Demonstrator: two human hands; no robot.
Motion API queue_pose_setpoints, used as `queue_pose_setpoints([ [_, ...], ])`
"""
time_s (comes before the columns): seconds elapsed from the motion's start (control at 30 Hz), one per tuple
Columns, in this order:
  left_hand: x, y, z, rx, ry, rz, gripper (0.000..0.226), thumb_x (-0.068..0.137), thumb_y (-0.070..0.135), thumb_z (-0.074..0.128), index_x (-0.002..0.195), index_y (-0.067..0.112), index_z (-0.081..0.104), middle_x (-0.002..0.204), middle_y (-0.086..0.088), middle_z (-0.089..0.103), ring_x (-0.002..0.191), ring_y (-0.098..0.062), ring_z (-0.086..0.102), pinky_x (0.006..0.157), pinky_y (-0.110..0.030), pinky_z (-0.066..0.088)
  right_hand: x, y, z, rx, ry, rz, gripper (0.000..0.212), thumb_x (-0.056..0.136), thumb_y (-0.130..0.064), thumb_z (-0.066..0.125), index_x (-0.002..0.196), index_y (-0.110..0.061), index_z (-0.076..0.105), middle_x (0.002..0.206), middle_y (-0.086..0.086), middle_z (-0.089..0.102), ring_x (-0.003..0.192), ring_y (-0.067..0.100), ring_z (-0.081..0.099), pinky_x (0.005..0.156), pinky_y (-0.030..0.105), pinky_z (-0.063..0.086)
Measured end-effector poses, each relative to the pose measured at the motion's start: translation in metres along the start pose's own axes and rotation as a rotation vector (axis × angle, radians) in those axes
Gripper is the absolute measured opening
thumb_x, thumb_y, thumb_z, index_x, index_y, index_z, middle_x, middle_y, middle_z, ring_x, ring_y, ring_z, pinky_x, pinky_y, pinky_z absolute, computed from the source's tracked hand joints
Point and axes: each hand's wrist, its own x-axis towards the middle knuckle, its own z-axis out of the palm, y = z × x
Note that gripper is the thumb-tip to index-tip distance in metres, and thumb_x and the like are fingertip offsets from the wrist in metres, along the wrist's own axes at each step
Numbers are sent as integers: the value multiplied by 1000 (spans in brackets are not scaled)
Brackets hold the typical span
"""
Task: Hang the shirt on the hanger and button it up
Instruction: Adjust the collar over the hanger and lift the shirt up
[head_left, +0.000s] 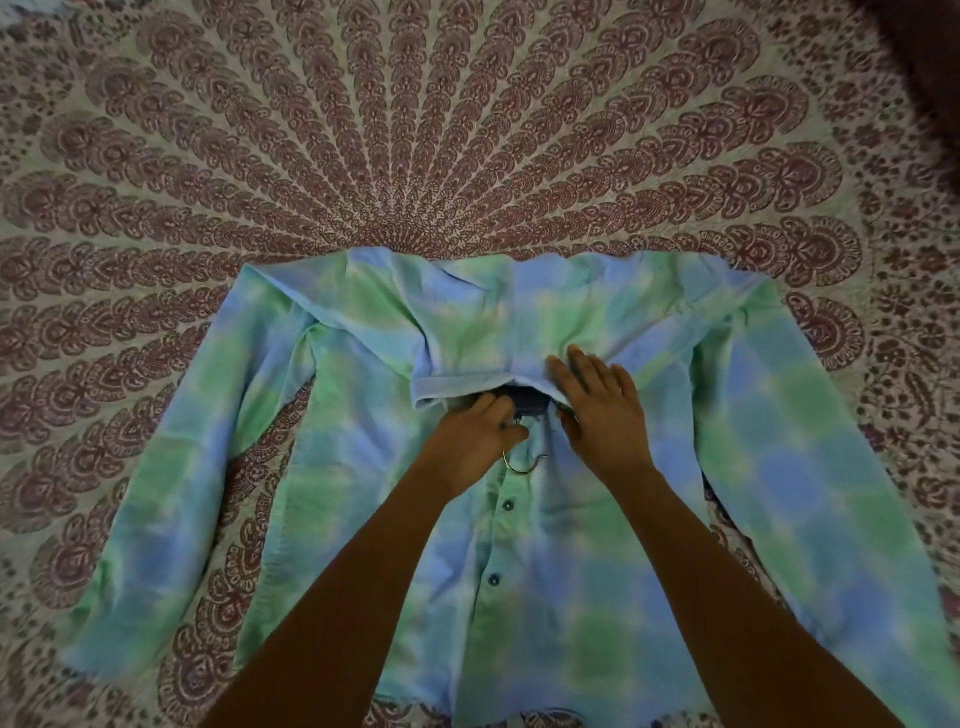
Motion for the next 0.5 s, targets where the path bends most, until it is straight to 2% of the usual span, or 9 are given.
queue_pose_setpoints([
  [0.1,0,4,-19,-132,117,-46,25,74,14,46,83,20,69,83,-2,66,84,-14,45,50,-27,51,2,3,-9,20,5,-11,73,64,-12,78,131,-14,50,131,15,56,115,34,58,94,49,46],
  [0.23,11,2,-77,-401,314,-197,35,76,7,42,96,10,71,93,-7,73,92,-11,53,78,-21,44,20,-3,-46,104,55,-3,70,65,-18,79,129,-14,51,125,14,60,114,34,58,95,50,46],
  [0.27,15,-2,-98,-443,349,-231,32,78,5,44,97,7,70,93,-10,73,90,-13,55,78,-22,43,26,-5,-63,119,75,-17,67,66,-19,79,127,-13,52,122,13,61,113,34,58,95,49,46],
  [0.37,31,-14,-164,-512,335,-286,27,83,11,43,95,6,67,77,-12,70,68,-11,61,62,-20,42,46,-11,-110,266,95,-20,61,73,-25,71,129,-12,50,117,11,63,110,34,59,95,47,44],
  [0.43,35,-15,-213,-551,342,-274,25,85,8,42,95,3,64,68,1,62,61,6,56,59,-7,40,55,-19,-149,388,84,-46,60,78,-37,58,132,-14,47,112,10,64,101,33,60,88,40,46],
  [0.5,37,-14,-256,-557,348,-264,22,87,0,43,95,0,63,69,4,60,61,7,54,60,2,37,63,-28,-187,498,52,-62,59,79,-47,52,131,-20,47,107,7,66,95,29,61,76,34,45],
])
